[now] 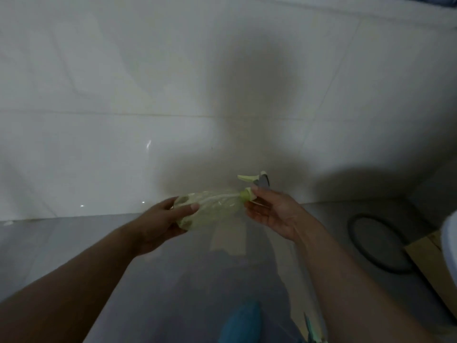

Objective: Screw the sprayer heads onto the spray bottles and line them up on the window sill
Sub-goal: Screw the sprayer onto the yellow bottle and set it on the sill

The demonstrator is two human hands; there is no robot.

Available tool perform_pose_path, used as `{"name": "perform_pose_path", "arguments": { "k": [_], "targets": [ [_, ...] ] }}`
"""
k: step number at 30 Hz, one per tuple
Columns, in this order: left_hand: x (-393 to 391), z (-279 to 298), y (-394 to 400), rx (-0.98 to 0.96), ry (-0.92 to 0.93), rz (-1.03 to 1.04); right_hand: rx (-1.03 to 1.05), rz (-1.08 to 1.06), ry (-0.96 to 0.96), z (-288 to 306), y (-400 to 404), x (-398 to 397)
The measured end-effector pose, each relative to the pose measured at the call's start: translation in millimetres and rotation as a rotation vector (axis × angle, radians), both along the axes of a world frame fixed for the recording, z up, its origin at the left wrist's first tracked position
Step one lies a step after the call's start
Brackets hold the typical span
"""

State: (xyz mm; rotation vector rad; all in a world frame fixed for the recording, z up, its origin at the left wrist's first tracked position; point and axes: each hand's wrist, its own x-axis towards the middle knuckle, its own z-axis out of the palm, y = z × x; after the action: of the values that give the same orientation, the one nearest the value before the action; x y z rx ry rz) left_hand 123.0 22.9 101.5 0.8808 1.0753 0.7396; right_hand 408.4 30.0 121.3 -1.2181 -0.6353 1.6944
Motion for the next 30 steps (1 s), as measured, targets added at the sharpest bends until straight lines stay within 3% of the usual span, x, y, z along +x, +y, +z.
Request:
{"name": "perform_pose_path", "arguments": {
  "k": [4, 9, 17, 21, 26, 30],
  "targets": [
    [-23.7, 42.8, -0.2, 0.119, -0.075, 0.027, 0.113, -0.013, -0.085, 57.2, 6.1, -24.3],
    [-50.4, 84.5, -12.8, 0.196, -0.035, 0.046, 0.327, 0.058, -0.151, 100.6, -1.1, -54.1],
    [-74.4, 107.8, -34.3, 0.022, 0.187, 0.103, 0.606, 0.183, -0.281, 117.7, -18.4, -80.8],
    [-70.9, 106.3, -46.0, 0.078, 0.191, 0.113, 0.555, 0.136, -0.298, 123.6, -25.6, -83.1],
    [-64.4, 110.3, -49.9, 0.344, 0.021, 0.100, 0.328, -0.032, -0.293, 129.5, -31.1, -85.1],
    [-64.9, 103.3, -50.9, 0.526, 0.061, 0.091, 0.206, -0.017, -0.246, 128.1, -36.5, -90.5]
  ]
}}
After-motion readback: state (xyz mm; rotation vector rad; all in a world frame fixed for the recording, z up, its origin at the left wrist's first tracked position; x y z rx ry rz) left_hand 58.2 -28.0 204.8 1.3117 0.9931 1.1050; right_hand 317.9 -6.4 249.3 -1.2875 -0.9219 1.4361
